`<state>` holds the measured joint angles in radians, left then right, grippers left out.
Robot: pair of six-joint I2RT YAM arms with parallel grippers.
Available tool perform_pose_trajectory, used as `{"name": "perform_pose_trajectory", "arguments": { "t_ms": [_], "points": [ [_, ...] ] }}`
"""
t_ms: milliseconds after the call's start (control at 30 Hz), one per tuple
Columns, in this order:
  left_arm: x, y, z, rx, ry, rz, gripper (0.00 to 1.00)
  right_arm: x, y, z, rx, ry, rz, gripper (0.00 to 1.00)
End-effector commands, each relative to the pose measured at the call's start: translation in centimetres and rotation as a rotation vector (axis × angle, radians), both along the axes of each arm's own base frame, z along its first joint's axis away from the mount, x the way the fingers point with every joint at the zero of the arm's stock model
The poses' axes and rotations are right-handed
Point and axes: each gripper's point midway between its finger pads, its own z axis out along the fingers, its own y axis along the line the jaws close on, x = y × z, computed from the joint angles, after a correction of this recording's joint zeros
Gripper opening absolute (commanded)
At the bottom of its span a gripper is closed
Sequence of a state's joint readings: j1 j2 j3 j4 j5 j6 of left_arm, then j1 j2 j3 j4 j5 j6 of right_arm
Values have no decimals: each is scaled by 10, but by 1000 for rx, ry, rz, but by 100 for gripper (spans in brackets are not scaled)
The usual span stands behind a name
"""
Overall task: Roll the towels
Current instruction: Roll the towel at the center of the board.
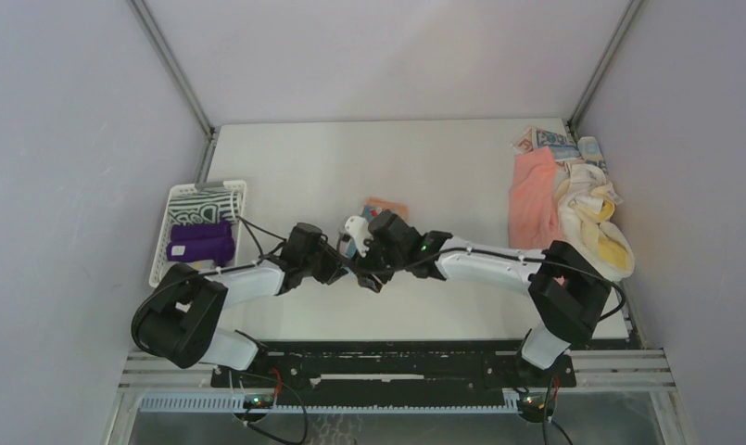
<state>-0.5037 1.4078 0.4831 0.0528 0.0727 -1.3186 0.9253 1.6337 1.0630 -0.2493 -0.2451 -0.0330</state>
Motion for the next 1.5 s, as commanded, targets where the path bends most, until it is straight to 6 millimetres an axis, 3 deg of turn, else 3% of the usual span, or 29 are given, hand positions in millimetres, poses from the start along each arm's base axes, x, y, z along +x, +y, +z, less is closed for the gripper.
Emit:
{"name": "perform_pose_trajectory", "arguments": {
  "t_ms": [0,533,767,1033,1233,1467],
  "points": [
    [-24,16,-30,112,105,-46,39,11,-1,-4,-111,-295,71,58],
    [-25,10,-33,104,126,-73,40,17,-2,-51,-287,-460,151,53],
    [-28,13,-34,97,134,-62,40,29,-13,-71,-339,-444,143,52],
    [-23,23,-34,68,143,-24,41,27,-25,-93,-381,-373,169,46],
    [-18,23,-32,65,139,-28,41,9,-21,-98,-334,-208,205,29],
    [-15,29,-25,90,113,-21,43,-17,2,-81,-113,225,168,9]
  ]
}}
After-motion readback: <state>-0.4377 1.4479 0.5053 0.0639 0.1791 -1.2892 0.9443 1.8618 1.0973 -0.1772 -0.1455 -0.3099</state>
